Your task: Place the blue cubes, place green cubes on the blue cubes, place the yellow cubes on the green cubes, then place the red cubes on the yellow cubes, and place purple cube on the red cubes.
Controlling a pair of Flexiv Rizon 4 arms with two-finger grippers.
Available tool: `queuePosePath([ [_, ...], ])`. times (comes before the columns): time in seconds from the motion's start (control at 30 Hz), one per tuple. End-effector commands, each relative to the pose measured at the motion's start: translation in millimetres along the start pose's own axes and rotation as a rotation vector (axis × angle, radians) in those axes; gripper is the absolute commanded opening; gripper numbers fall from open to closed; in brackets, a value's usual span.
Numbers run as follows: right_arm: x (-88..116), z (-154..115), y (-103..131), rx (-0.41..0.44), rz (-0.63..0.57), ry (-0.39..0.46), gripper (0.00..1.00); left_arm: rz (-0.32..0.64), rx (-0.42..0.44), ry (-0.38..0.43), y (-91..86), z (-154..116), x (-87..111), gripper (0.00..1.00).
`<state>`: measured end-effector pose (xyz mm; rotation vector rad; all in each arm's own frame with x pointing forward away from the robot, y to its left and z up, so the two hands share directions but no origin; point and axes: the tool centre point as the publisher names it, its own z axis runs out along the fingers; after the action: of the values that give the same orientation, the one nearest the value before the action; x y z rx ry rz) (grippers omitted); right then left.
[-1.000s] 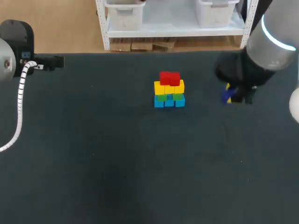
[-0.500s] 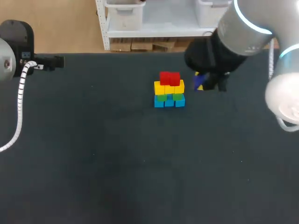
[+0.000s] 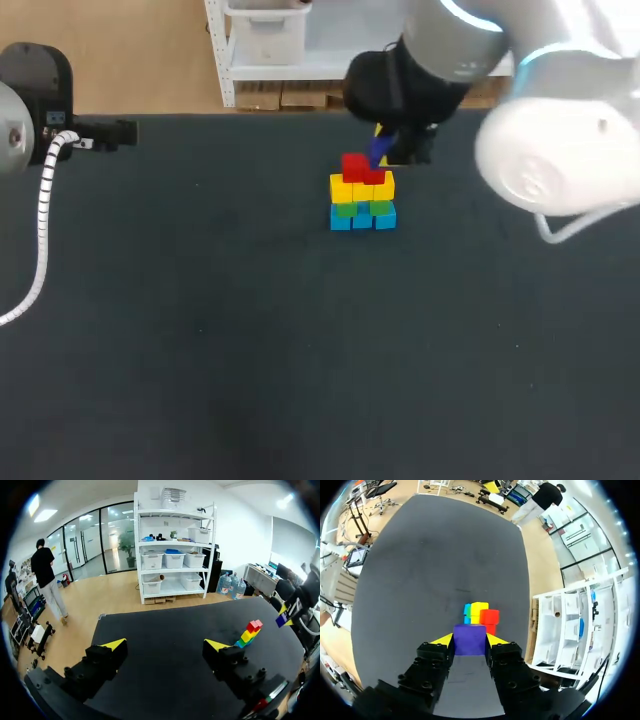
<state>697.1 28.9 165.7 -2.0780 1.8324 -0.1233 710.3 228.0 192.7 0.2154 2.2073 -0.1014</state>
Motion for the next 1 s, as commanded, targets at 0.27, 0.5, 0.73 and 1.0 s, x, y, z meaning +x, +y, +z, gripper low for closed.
queuePosePath([
  [0.27,-16,41,-39,-0.105,0.054,0.076,0.0,0.0,0.001,-0.001,0.3,0,0.3,1.0],
  [0.5,-11,52,-46,-0.114,0.079,0.106,0.0,0.0,0.001,-0.001,0.3,0,0.3,1.0],
  [0.73,-3,58,-46,-0.119,0.09,0.112,0.0,0.0,0.001,-0.001,0.3,0,0.3,1.0],
  [1.0,7,55,-48,-0.137,0.117,0.075,0.0,0.0,0.001,-0.001,0.3,0,0.3,1.0],
])
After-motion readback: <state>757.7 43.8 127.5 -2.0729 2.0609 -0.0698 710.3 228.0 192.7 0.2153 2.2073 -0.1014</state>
